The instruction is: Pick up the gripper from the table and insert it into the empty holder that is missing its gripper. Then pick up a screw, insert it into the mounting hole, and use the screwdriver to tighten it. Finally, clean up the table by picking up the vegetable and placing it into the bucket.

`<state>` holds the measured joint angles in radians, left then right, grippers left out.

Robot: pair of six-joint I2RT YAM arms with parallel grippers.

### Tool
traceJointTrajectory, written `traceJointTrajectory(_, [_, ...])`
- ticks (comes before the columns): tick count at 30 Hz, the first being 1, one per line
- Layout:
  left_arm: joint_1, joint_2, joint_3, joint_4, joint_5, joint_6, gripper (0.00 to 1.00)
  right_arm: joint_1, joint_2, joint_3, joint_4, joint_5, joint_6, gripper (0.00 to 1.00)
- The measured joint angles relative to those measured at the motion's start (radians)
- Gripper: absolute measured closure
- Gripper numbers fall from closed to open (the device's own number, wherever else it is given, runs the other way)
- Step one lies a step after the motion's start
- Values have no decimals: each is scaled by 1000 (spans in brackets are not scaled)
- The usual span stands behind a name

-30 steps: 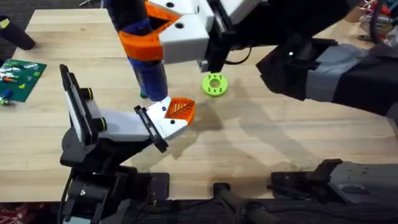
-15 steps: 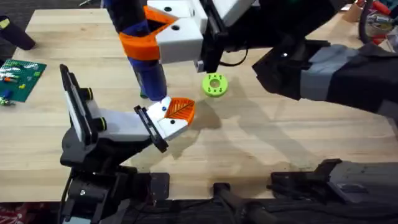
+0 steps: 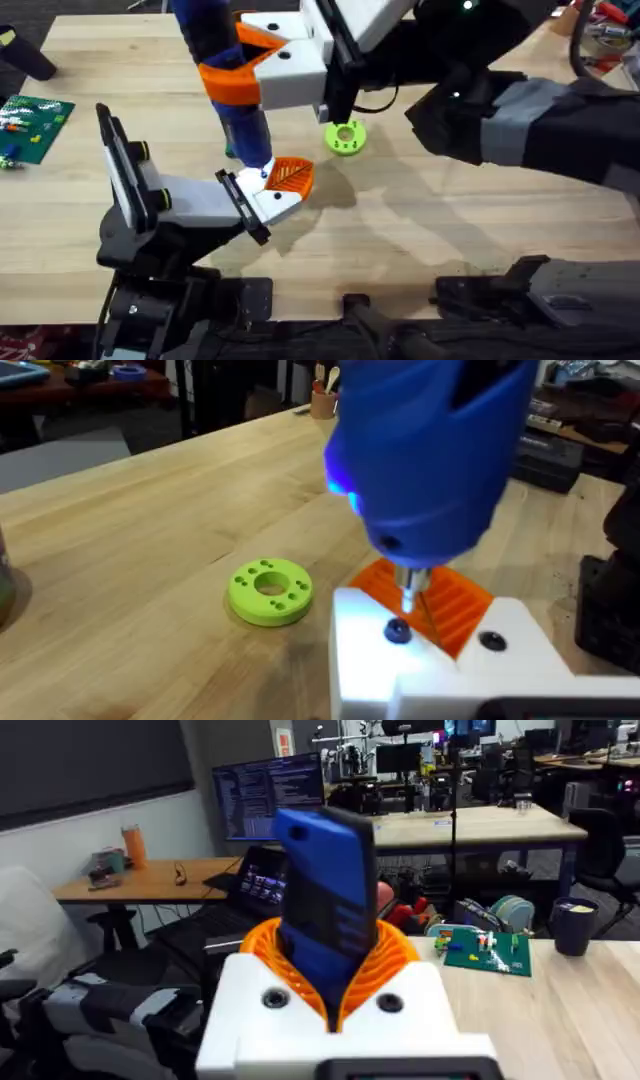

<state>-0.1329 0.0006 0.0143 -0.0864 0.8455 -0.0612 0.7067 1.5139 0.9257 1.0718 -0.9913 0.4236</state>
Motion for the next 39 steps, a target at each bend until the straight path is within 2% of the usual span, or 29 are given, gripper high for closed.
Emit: traceJointTrajectory(39, [0,0,0,0,0,-3,989,0,25,-11,1,8,-1,962])
